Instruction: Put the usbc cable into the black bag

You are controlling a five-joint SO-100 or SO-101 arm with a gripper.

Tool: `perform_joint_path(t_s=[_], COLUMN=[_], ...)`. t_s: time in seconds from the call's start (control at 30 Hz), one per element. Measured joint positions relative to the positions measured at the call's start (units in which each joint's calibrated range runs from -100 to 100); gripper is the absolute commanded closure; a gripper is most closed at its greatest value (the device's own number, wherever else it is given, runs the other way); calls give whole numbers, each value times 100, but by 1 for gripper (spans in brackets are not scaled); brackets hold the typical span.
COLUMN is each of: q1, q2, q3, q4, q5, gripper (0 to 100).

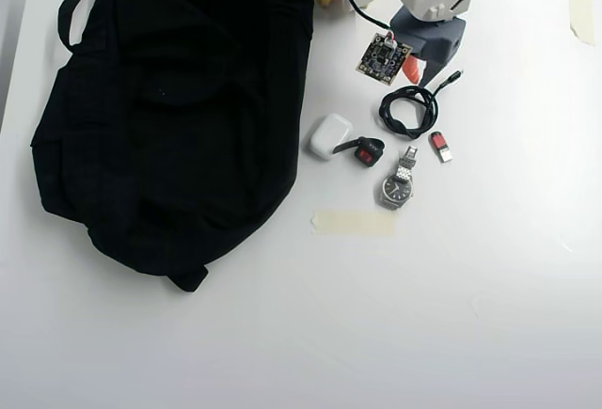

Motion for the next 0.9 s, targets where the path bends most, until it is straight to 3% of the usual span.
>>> perform_joint_path(t_s=[0.17, 0.3, 0.9], q1=[-147, -228, -139], q2=[83, 125, 1485], q3=[0, 43, -77], q4=[0, 0, -895], q5=[-73, -73, 78], gripper=[75, 68, 66])
